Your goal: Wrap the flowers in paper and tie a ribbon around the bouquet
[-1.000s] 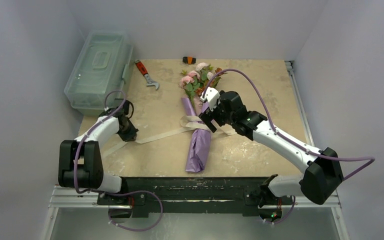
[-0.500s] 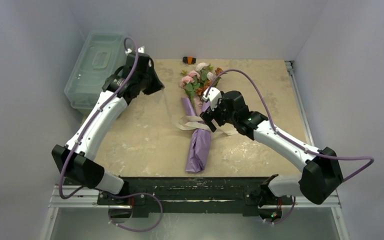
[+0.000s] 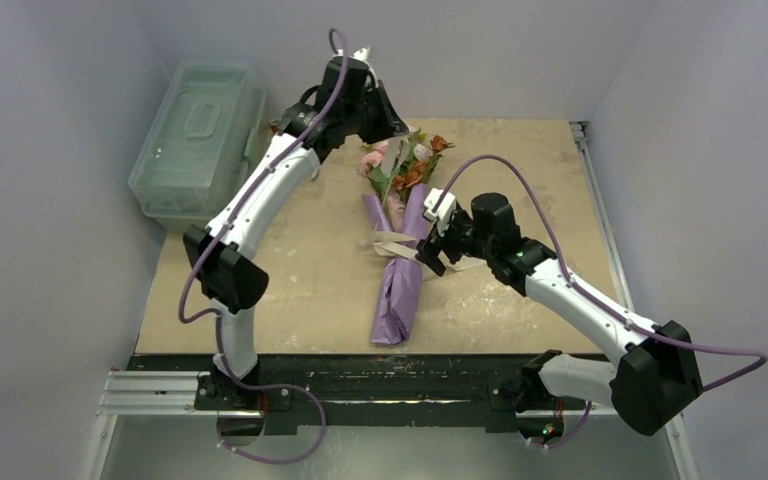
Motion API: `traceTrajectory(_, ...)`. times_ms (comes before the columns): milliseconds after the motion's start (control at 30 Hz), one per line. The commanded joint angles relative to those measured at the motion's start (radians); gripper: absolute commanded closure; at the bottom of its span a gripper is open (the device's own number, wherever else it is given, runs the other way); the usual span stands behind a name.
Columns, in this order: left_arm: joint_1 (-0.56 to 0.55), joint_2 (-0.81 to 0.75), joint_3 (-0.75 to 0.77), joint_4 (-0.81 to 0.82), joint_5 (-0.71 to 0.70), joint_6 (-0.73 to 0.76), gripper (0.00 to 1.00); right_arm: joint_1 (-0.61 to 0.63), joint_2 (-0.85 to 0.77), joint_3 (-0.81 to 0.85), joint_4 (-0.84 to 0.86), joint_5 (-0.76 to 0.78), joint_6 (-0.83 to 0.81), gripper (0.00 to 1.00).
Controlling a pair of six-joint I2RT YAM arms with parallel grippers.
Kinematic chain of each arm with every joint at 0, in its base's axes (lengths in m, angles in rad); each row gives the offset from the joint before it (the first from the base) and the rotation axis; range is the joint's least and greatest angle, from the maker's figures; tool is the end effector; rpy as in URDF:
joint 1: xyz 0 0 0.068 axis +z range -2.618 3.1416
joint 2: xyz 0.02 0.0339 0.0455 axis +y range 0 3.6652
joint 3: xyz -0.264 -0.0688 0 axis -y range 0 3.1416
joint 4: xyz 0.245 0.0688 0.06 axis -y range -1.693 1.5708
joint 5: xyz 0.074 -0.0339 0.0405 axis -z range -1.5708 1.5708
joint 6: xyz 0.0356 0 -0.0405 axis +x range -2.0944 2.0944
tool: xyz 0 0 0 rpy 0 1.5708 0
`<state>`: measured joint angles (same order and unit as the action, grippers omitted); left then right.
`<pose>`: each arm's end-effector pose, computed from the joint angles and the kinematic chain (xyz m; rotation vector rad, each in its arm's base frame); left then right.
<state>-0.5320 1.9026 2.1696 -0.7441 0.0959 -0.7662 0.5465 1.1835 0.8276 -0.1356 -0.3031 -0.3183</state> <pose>0.3634 -0.2179 0.4354 -0.1905 2.1620 -0.8813 0.2218 0.1473 0.2779 -1.0343 1.7915 0.4530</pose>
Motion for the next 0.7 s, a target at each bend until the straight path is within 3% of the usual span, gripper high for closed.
traceTrajectory(0, -0.033, 0.113, 0.101, 0.145, 0.095, -0.045, 1.0, -0.013, -0.018, -0.051, 0.066, -0.109, -0.123, 0.14)
traceTrajectory(167, -0.038, 0.242, 0.234, 0.206, 0.134, -0.082, 1.0, -0.031, 0.022, -0.045, 0.063, -0.137, -0.21, 0.08)
traceTrajectory(367, -0.038, 0.3, 0.216, 0.382, 0.138, -0.187, 1.0, -0.032, 0.115, 0.036, 0.034, -0.179, -0.283, 0.03)
traceTrajectory(667, -0.033, 0.334, 0.222, 0.424, 0.103, -0.208, 1.0, -0.034, 0.268, 0.12, 0.058, -0.214, -0.294, 0.05)
